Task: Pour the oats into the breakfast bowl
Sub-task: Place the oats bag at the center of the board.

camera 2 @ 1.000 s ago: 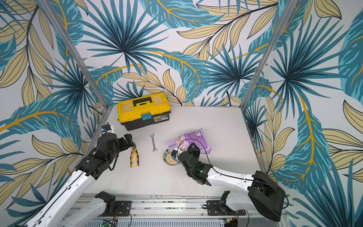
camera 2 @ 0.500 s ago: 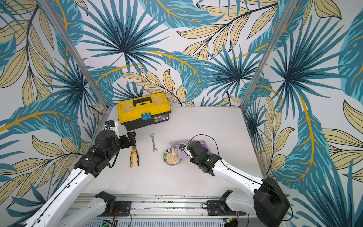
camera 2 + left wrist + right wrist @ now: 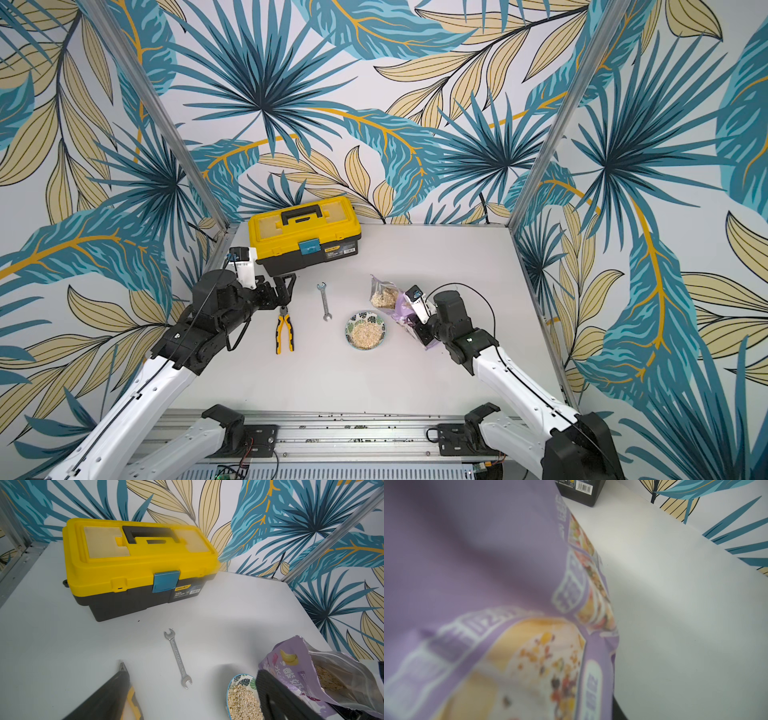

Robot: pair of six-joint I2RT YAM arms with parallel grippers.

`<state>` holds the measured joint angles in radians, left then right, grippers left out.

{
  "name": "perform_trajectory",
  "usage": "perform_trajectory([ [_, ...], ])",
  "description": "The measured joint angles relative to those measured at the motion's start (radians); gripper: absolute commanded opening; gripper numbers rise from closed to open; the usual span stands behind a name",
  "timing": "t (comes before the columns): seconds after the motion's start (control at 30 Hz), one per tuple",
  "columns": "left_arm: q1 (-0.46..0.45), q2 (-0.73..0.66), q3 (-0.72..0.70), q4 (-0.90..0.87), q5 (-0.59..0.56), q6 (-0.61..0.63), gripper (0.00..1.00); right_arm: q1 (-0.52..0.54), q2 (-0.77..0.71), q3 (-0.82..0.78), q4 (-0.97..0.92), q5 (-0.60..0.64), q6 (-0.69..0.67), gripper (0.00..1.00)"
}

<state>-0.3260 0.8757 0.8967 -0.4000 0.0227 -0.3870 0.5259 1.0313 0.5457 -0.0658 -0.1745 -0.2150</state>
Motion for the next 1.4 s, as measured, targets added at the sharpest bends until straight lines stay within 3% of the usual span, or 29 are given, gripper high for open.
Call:
perform_trajectory([
  [0.17, 0.0, 0.016, 0.0, 0.038, 0.092, 0.018, 0.99, -0.016, 0.042, -0.121, 0.268, -0.089, 0.116, 0.09],
  [0.43, 0.0, 0.068, -0.01, 0.073, 0.184, 0.029, 0.99, -0.016, 0.233, -0.149, 0.594, -0.151, 0.189, 0.23],
  [0.63, 0.0, 0.092, -0.032, 0.111, 0.223, 0.039, 0.99, -0.045, 0.288, -0.158, 0.723, -0.195, 0.203, 0.63],
  [0.8, 0.0, 0.124, -0.038, 0.135, 0.244, 0.059, 0.99, -0.067, 0.277, -0.162, 0.777, -0.212, 0.212, 0.83],
  [0.97, 0.0, 0.157, -0.037, 0.164, 0.261, 0.094, 0.99, -0.069, 0.199, -0.13, 0.685, -0.198, 0.208, 0.94],
  [1.27, 0.0, 0.262, 0.05, 0.19, 0.298, 0.206, 1.0, -0.069, -0.038, 0.053, 0.265, -0.121, 0.216, 0.94],
  [1.4, 0.0, 0.302, 0.095, 0.21, 0.327, 0.256, 1.0, -0.068, -0.078, 0.113, 0.091, -0.114, 0.215, 0.91],
])
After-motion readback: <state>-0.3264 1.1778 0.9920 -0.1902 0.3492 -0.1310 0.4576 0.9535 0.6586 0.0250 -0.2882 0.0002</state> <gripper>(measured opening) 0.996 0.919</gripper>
